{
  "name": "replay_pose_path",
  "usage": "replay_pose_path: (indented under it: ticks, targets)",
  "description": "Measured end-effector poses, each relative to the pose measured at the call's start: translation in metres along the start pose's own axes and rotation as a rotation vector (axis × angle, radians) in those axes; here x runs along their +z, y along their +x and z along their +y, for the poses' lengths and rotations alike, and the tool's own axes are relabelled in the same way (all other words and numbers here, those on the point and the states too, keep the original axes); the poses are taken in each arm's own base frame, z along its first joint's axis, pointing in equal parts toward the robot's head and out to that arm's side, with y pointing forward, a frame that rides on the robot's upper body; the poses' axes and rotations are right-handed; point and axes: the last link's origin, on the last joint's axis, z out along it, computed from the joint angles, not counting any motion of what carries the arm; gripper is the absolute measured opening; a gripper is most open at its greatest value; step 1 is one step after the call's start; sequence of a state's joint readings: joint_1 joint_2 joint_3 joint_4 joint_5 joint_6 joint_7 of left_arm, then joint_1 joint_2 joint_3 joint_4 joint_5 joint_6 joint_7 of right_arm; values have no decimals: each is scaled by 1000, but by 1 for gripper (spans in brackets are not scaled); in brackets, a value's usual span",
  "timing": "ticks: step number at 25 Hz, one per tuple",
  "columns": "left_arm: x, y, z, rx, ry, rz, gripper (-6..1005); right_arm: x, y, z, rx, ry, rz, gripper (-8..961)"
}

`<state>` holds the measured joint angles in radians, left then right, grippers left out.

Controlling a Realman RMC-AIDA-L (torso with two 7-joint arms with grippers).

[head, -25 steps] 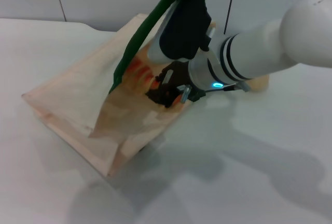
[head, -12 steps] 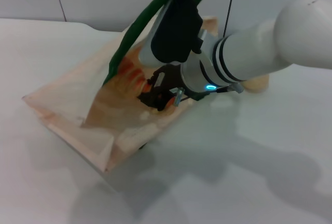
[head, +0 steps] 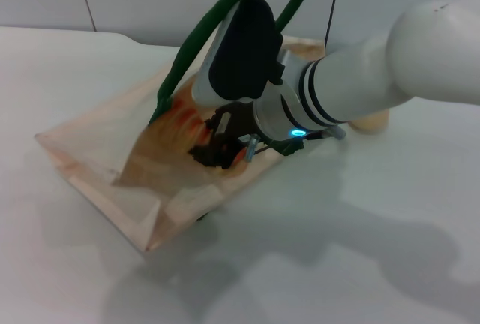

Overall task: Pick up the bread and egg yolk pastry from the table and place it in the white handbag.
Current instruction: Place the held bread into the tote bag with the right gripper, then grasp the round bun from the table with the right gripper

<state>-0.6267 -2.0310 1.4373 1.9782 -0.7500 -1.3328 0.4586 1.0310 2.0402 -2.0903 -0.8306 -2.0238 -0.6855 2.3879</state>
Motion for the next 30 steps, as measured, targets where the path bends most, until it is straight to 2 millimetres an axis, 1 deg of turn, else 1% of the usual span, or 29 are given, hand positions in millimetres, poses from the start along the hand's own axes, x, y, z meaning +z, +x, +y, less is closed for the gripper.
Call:
replay_pose_path:
  ticks: [3,14,17,20,23,26,30]
  targets:
    - [0,-1,-1,-3,3,-5,114,0,0,1,3,-4,4,380]
    - [-4,-11,-9,-28,40,-13,115,-3,5,4,38,-45,24,823]
    - [-5,-14,-11,-32,54,-22,115,-6,4,5,46,-64,34,864]
    - [-6,-17,-13,-35,66,-32,115,-11,11,0,76,-68,49,892]
    - [-7,-19,-15,-42,74,-34,114,-20,27,-16,121,-30,81,892]
    - [-9,-21,-18,-50,83,-34,113,-34,43,-31,153,46,119,892]
    - [-14,-25,-22,-65,100,-33,113,-55,58,-46,173,159,157,892]
